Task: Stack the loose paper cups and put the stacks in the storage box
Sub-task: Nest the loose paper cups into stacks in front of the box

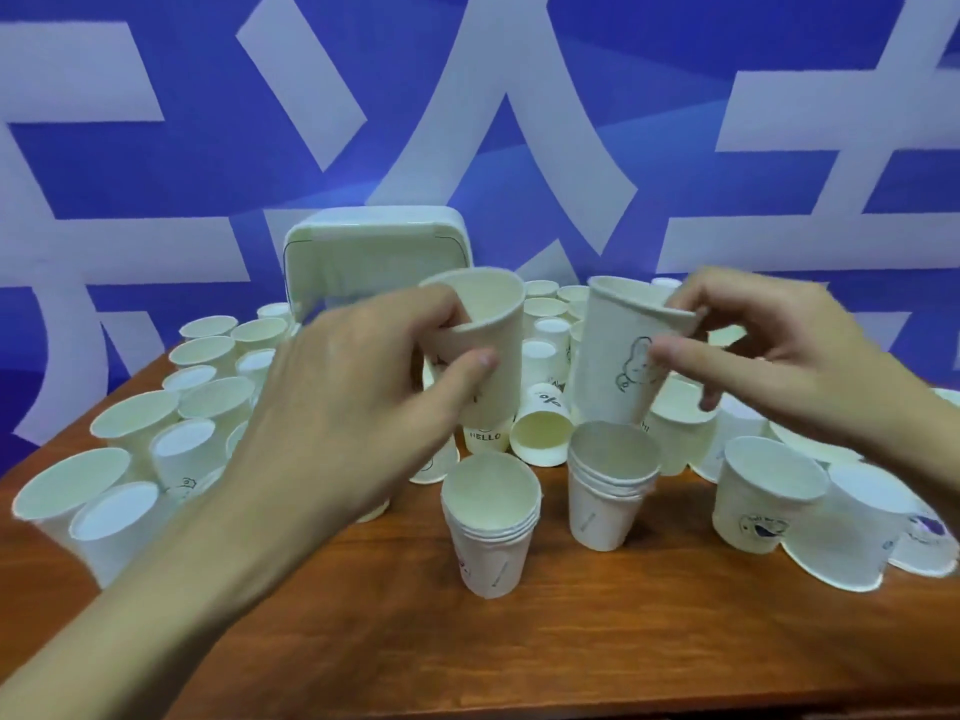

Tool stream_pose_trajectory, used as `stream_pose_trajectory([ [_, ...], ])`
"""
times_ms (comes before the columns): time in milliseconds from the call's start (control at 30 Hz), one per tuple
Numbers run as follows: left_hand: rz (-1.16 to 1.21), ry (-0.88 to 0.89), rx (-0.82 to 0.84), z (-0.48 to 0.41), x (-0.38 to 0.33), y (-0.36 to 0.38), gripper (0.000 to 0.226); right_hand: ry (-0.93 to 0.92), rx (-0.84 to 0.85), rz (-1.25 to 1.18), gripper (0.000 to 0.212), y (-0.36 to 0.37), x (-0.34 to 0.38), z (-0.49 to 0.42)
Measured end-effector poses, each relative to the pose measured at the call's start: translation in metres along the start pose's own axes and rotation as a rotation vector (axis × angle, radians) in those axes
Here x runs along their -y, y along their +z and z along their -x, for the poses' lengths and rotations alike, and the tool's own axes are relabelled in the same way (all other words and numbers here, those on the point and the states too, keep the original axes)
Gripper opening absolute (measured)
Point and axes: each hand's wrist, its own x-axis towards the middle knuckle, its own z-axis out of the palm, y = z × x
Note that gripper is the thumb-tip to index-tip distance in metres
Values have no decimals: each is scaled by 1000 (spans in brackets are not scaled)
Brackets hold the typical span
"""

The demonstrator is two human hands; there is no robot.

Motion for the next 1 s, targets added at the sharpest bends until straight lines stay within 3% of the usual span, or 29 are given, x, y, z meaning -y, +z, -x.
stream_pose_trajectory([
  [100, -7, 46, 134, 16, 3, -2, 26, -100, 8, 217, 12, -4, -14, 14],
  [300, -138, 57, 267, 28, 4, 5, 29, -97, 124, 320, 11, 15, -25, 22],
  [633, -57, 53, 494, 43, 5, 32, 35, -4, 373, 327, 37, 36, -35, 26],
  [800, -8, 62, 561, 42, 9, 31, 36, -15, 381, 229, 39, 56, -36, 20],
  [1000, -160, 139, 547, 45, 40, 27, 38, -33, 390, 180, 36, 84, -32, -2],
])
